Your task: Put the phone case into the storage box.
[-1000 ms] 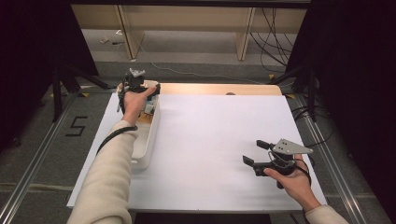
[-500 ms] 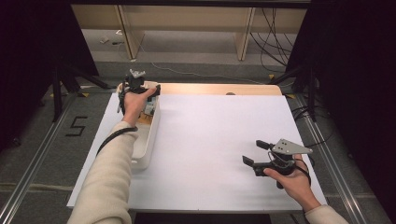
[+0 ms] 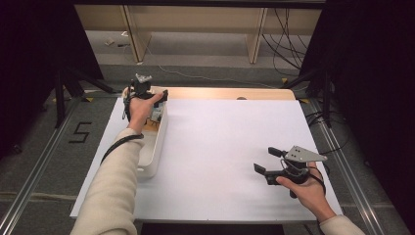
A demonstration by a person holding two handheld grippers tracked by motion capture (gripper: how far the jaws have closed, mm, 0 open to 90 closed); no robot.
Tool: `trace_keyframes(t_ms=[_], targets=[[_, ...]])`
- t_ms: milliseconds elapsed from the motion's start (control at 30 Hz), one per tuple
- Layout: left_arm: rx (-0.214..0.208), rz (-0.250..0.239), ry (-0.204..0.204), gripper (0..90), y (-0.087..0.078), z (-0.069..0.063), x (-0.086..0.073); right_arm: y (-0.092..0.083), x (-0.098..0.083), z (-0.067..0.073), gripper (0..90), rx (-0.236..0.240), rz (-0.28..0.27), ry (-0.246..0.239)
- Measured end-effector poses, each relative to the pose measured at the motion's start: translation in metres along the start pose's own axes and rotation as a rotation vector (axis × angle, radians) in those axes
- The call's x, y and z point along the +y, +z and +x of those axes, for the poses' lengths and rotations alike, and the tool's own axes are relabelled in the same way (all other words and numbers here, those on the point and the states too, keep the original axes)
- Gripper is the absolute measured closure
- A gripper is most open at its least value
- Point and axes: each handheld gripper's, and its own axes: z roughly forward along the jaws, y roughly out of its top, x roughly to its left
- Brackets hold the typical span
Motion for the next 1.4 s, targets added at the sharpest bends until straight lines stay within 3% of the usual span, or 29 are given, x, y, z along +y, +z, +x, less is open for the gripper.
trace_keyframes(t_ms=[1400], targets=[[0.003,0.070,0.004,5.2,0.0040,0.0037,-0.0068,0.0007,-0.0006,-0.0002,16.0,0.002,0.010,-0.004]])
